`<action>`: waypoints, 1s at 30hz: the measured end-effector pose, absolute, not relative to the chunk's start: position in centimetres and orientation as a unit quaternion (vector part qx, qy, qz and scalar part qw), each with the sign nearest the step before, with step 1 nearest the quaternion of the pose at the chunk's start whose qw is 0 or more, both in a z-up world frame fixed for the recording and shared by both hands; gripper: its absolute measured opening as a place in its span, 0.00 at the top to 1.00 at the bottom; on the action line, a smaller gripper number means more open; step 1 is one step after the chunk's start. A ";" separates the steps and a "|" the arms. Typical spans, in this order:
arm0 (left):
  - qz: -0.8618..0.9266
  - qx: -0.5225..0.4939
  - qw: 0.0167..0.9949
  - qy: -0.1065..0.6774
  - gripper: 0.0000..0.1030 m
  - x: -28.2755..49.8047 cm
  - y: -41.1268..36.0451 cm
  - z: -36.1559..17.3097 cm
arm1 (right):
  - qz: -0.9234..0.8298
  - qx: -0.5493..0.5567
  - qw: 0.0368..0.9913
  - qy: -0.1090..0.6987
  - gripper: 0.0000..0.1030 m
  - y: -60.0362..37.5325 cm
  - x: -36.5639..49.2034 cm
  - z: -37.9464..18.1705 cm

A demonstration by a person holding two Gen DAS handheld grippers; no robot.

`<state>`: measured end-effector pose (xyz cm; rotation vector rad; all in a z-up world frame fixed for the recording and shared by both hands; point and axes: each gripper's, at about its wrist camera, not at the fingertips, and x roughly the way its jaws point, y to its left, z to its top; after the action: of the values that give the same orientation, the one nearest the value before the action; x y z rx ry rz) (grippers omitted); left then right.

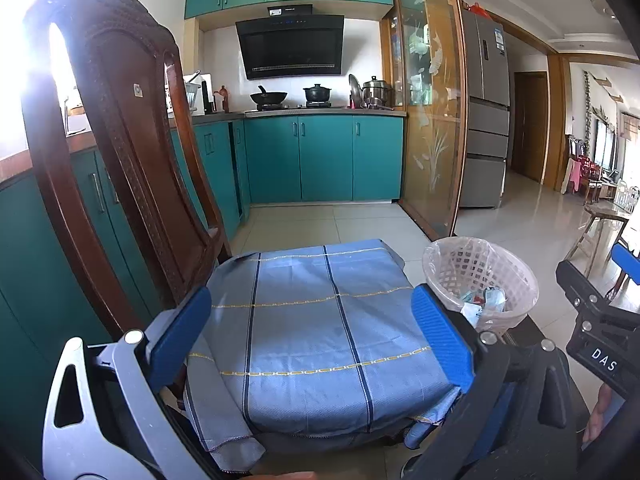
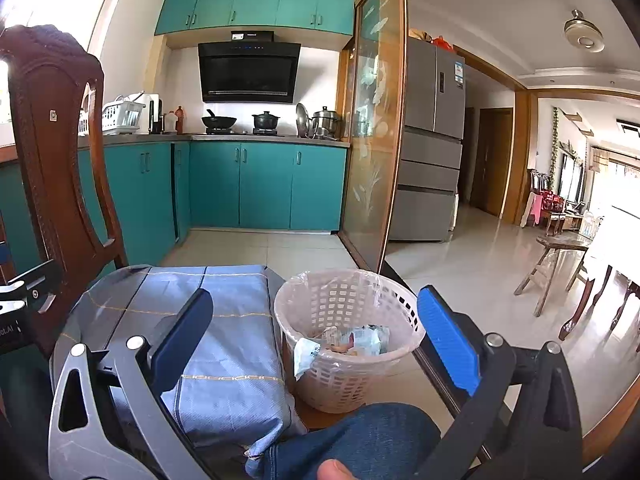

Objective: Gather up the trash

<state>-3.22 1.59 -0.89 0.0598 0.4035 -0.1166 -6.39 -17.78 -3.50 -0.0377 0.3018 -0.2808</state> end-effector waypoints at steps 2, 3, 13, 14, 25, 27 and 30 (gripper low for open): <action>-0.058 0.030 0.978 0.199 0.03 -3.2 1.6 -0.9 | -0.140 -0.018 0.979 0.148 0.03 -17.9 -6.4 -3.4; -0.059 0.031 0.978 0.199 0.03 -3.3 1.6 -0.8 | -0.141 -0.018 0.979 0.147 0.03 -17.9 -6.5 -3.3; -0.061 0.031 0.977 0.200 0.03 -3.1 1.5 -0.9 | -0.143 -0.019 0.979 0.146 0.03 -18.0 -6.7 -3.6; -0.060 0.031 0.977 0.200 0.03 -3.1 1.5 -0.9 | -0.144 -0.018 0.978 0.147 0.03 -18.0 -6.7 -3.6; -0.059 0.030 0.977 0.205 0.03 -2.7 1.6 -0.7 | -0.142 -0.020 0.978 0.151 0.03 -18.0 -6.4 -3.6; -0.060 0.030 0.976 0.205 0.03 -2.7 1.6 -0.8 | -0.142 -0.020 0.978 0.152 0.03 -18.1 -6.4 -3.5; -0.059 0.030 0.976 0.207 0.03 -2.6 1.7 -0.8 | -0.141 -0.019 0.978 0.151 0.03 -18.1 -6.4 -3.5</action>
<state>-2.58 1.72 -0.82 0.0608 0.4166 -0.1197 -6.38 -18.13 -3.52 -0.0388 0.3046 -0.2839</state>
